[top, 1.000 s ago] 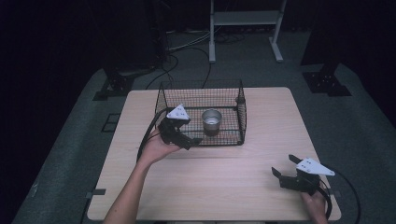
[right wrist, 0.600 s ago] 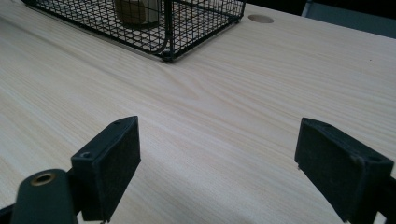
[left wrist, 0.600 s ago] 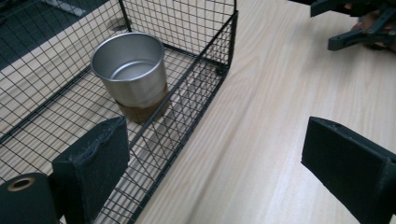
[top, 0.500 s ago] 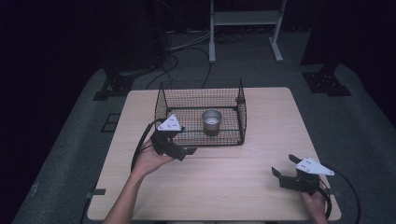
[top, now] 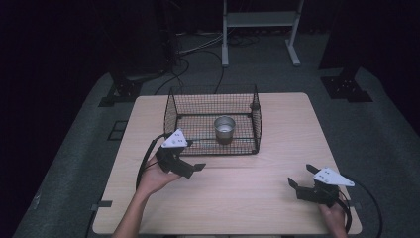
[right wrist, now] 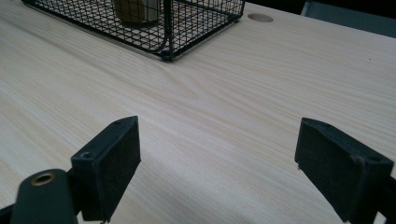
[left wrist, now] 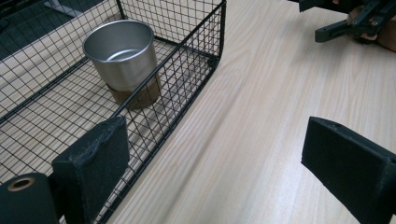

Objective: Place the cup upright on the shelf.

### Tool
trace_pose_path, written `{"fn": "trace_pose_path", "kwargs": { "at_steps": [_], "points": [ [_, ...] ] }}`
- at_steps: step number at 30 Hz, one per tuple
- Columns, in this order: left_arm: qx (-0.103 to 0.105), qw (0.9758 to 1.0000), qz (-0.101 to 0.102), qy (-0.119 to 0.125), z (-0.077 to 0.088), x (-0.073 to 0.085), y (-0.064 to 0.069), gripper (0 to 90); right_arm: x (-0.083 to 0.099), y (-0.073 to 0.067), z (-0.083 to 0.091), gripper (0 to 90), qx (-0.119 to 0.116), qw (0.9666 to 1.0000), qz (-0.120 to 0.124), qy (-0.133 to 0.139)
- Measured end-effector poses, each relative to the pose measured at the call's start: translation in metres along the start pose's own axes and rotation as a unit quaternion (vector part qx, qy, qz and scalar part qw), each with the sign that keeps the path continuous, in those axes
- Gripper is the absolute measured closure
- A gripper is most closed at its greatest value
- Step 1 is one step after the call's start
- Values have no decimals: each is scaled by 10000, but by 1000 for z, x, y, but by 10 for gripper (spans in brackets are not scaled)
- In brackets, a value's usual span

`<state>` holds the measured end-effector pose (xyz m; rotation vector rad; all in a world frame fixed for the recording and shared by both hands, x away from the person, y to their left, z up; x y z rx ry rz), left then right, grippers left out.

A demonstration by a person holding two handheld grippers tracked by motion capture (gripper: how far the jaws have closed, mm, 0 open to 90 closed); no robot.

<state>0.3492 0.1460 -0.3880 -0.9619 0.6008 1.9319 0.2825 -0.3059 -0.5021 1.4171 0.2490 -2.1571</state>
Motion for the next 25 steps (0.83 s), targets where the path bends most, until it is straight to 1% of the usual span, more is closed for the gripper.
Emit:
{"fn": "trace_pose_path", "kwargs": {
  "at_steps": [3,5,6,7,11,12,15,18,25],
  "points": [
    [39,10000,37,45,2,4,2,68,0,0,0,135,3,10000,3,1],
    [11,10000,39,62,3,9,4,68,0,0,0,135,1,10000,2,-1],
    [30,9999,54,96,4,12,6,68,0,0,0,135,4,10000,6,3],
    [30,9999,54,96,4,12,6,68,0,0,0,135,4,10000,6,3],
    [-41,9999,53,127,6,21,11,68,0,0,0,135,4,10000,5,0],
    [-39,9998,78,188,7,24,13,68,0,0,0,135,5,10000,7,-3],
    [-16,9997,106,222,8,27,14,68,0,-1,0,135,-2,10000,43,-30],
    [43,9990,211,385,11,33,19,67,0,-1,-1,135,-1,10000,52,-39],
    [11,9981,309,536,15,51,29,67,0,0,0,135,-4,10000,6,-7]
  ]
}}
Point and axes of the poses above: each handheld gripper's, and its own axes: z roughly backward along the jaws, x roughly out of its underside, y roughly to its right, the point moved 1 cm from there along -z, roughly forward along the jaws, and after that the axes turned 5 degrees about z, right-handed, at the moved point
